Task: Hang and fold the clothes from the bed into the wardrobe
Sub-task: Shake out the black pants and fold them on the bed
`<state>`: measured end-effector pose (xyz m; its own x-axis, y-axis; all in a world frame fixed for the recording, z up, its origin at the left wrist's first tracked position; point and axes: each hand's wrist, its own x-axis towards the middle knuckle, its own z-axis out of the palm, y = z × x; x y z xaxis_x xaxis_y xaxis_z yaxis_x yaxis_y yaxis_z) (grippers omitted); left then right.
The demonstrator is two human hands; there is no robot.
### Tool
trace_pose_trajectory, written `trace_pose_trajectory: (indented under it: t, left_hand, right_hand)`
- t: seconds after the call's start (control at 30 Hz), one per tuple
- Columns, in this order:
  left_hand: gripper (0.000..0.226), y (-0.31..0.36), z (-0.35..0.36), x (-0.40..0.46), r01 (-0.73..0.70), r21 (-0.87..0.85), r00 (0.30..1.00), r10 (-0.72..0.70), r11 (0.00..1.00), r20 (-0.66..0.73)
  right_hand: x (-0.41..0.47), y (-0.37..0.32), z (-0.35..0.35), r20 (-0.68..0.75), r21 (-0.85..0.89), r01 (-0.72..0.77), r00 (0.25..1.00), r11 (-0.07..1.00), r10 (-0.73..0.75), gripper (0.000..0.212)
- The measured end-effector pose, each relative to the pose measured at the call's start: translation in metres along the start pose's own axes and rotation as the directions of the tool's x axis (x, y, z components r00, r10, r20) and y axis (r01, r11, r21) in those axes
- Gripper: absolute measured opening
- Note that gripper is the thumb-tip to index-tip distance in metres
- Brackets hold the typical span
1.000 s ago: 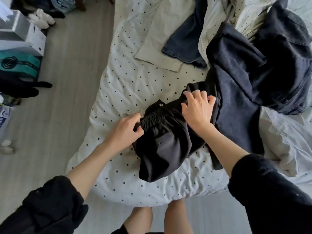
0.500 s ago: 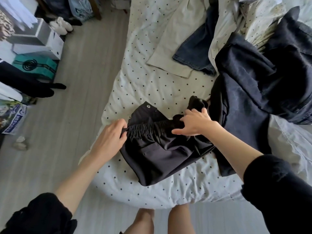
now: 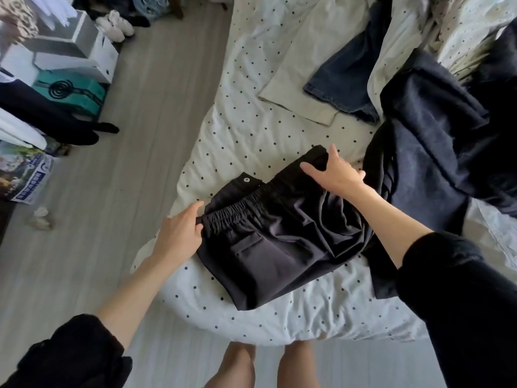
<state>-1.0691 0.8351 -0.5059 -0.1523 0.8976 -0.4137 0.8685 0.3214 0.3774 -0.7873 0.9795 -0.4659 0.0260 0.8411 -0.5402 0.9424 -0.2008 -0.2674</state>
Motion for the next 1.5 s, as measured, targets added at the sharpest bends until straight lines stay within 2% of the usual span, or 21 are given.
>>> trace_pose_trajectory:
  t: [0.07, 0.13, 0.2, 0.27, 0.33, 0.47, 0.53, 0.6, 0.73, 0.87, 0.97, 1.03, 1.07, 1.2, 1.3, 1.33, 1.4, 1.5]
  left_hand:
    - [0.057, -0.002, 0.005, 0.005, 0.076, -0.022, 0.993, -0.073, 0.997, 0.095]
    - [0.06, -0.003, 0.007, 0.008, 0.128, -0.048, 0.985, -0.121, 0.991, 0.125]
    - [0.042, -0.005, 0.008, 0.011, 0.115, -0.088, 0.991, -0.109, 0.989, 0.079]
    - [0.017, -0.001, 0.002, 0.009, 0.052, -0.084, 0.998, -0.049, 0.995, 0.031]
    - [0.023, 0.009, -0.009, 0.007, -0.015, -0.073, 1.0, 0.014, 0.997, -0.013]
    - [0.014, 0.047, -0.055, 0.007, -0.194, -0.07, 0.976, 0.185, 0.979, -0.118]
    - [0.016, 0.072, -0.083, 0.012, -0.246, -0.054, 0.959, 0.234, 0.968, -0.162]
    - [0.017, 0.111, -0.121, 0.013, -0.362, -0.034, 0.909, 0.344, 0.932, -0.235]
    - [0.019, 0.185, -0.179, 0.003, -0.534, 0.05, 0.788, 0.518, 0.844, -0.332]
    - [0.018, 0.277, -0.235, -0.022, -0.702, 0.112, 0.596, 0.666, 0.703, -0.45]
    - [0.019, 0.359, -0.278, -0.054, -0.808, 0.185, 0.396, 0.749, 0.559, -0.531]
    - [0.02, 0.414, -0.299, -0.084, -0.851, 0.262, 0.256, 0.794, 0.456, -0.551]
    - [0.021, 0.432, -0.308, -0.093, -0.85, 0.293, 0.21, 0.793, 0.437, -0.572]
    - [0.018, 0.53, -0.324, -0.166, -0.884, 0.364, -0.004, 0.776, 0.292, -0.631]
    - [0.017, 0.584, -0.324, -0.212, -0.906, 0.371, -0.103, 0.744, 0.204, -0.66]
    - [0.017, 0.614, -0.32, -0.234, -0.918, 0.364, -0.145, 0.719, 0.159, -0.68]
    - [0.019, 0.644, -0.318, -0.258, -0.927, 0.346, -0.16, 0.682, 0.144, -0.713]
    - [0.022, 0.704, -0.31, -0.302, -0.955, 0.285, -0.176, 0.617, 0.083, -0.767]
  right_hand:
    - [0.003, -0.008, 0.003, -0.081, 0.064, -0.075, 0.994, 0.995, 0.08, 0.073]
    - [0.003, -0.012, 0.008, -0.033, 0.147, -0.125, 0.991, 0.981, 0.131, 0.05]
    - [0.0, -0.014, 0.008, 0.05, 0.265, -0.103, 0.994, 0.959, 0.093, 0.036]
    - [-0.008, -0.015, 0.001, 0.028, 0.323, -0.038, 0.999, 0.946, 0.03, 0.021]
    - [-0.022, -0.016, -0.016, -0.024, 0.336, 0.007, 1.0, 0.942, 0.002, 0.032]
    - [-0.055, -0.017, -0.054, -0.06, 0.291, 0.127, 0.992, 0.948, -0.115, 0.025]
    - [-0.071, -0.016, -0.076, -0.092, 0.247, 0.174, 0.984, 0.953, -0.155, 0.032]
    - [-0.095, -0.009, -0.114, -0.175, 0.306, 0.213, 0.971, 0.928, -0.165, 0.037]
    - [-0.136, 0.016, -0.186, -0.302, 0.474, 0.254, 0.946, 0.843, -0.115, 0.03]
    - [-0.191, 0.046, -0.267, -0.527, 0.552, 0.384, 0.848, 0.74, -0.048, 0.015]
    - [-0.246, 0.08, -0.32, -0.69, 0.55, 0.476, 0.722, 0.686, 0.052, 0.015]
    - [-0.296, 0.107, -0.352, -0.798, 0.507, 0.56, 0.592, 0.656, 0.112, 0.015]
    - [-0.311, 0.114, -0.364, -0.831, 0.487, 0.592, 0.54, 0.642, 0.134, 0.015]
    - [-0.412, 0.173, -0.421, -0.938, 0.342, 0.612, 0.274, 0.714, 0.214, 0.019]
    - [-0.459, 0.21, -0.441, -0.952, 0.295, 0.611, 0.117, 0.735, 0.284, 0.013]
    - [-0.487, 0.231, -0.452, -0.948, 0.274, 0.615, 0.04, 0.74, 0.317, 0.012]
    - [-0.51, 0.25, -0.463, -0.928, 0.251, 0.62, -0.065, 0.743, 0.368, 0.011]
    - [-0.566, 0.293, -0.482, -0.87, 0.153, 0.537, -0.325, 0.83, 0.371, 0.013]
